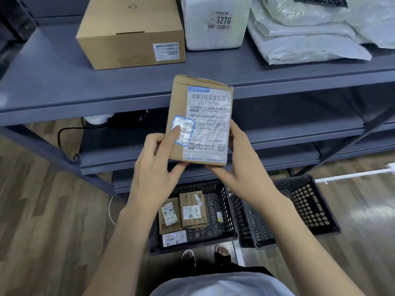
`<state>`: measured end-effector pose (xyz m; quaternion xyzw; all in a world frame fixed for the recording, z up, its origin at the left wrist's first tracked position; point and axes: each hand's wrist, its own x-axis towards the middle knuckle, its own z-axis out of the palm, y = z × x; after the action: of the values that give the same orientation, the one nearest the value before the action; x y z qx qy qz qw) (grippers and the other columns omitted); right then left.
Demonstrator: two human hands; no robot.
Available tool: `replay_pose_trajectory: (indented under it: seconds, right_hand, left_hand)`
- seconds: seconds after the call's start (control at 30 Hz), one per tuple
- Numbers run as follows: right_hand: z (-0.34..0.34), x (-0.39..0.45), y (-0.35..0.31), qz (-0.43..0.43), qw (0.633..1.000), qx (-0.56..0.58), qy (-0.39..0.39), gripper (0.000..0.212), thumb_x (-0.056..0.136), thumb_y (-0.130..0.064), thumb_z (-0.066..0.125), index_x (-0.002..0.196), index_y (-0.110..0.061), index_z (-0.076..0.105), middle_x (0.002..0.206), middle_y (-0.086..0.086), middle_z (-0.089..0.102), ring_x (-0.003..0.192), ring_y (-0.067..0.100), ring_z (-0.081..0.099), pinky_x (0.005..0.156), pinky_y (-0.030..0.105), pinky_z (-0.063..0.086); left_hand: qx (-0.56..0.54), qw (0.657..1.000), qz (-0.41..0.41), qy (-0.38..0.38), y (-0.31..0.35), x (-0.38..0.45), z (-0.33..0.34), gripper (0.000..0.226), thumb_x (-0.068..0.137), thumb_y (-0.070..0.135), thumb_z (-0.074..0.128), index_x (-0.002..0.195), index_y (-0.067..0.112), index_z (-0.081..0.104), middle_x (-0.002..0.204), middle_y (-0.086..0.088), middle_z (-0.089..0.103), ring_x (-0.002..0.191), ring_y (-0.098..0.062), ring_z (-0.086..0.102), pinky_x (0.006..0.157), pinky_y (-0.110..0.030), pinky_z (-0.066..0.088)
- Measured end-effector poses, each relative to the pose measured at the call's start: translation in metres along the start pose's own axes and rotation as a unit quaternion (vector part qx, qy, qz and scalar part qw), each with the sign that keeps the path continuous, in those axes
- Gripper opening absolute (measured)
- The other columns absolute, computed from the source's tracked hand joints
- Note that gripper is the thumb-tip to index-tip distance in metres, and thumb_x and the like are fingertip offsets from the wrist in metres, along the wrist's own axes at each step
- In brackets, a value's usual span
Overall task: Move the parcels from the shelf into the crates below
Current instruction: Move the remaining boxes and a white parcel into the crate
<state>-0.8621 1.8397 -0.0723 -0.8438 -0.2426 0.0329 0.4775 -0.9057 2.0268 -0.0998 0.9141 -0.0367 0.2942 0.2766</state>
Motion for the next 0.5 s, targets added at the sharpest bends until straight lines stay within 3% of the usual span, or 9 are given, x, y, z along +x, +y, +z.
replay_pose_trajectory:
  seconds: [0.13, 0.3, 0.5]
  right_hand:
    - [0.019, -0.001, -0.001, -0.004, 1.000, 0.001, -0.002, 0.076, 0.086, -0.023, 0.069, 0.147, -0.022, 0.023, 0.143, -0.012, 0.038, 0.129, -0.002, 0.039, 0.097, 0.011, 0.039]
    - [0.048, -0.007, 0.003, -0.002, 1.000, 0.002, 0.009, 0.075, 0.085, -0.007, 0.067, 0.147, -0.013, 0.025, 0.148, -0.006, 0.035, 0.135, 0.006, 0.035, 0.104, 0.015, 0.034]
    - [0.076, -0.023, 0.016, 0.048, 0.999, -0.015, 0.001, 0.075, 0.085, -0.011, 0.066, 0.147, -0.013, 0.025, 0.147, -0.006, 0.035, 0.133, 0.004, 0.038, 0.101, 0.018, 0.040]
  left_hand:
    - [0.000, 1.000, -0.002, -0.005, -0.010, -0.011, -0.008, 0.071, 0.072, 0.005, 0.079, 0.131, 0.018, 0.043, 0.109, -0.004, 0.044, 0.092, -0.017, 0.052, 0.073, -0.033, 0.051]
    - [-0.006, 1.000, -0.018, -0.017, -0.028, -0.032, -0.008, 0.075, 0.066, -0.008, 0.074, 0.129, 0.020, 0.043, 0.111, -0.003, 0.041, 0.092, -0.014, 0.049, 0.075, -0.020, 0.044]
    - [-0.033, 0.997, -0.041, -0.057, -0.042, -0.064, 0.003, 0.076, 0.065, -0.011, 0.074, 0.127, 0.018, 0.042, 0.124, -0.004, 0.038, 0.104, -0.015, 0.050, 0.078, -0.017, 0.044]
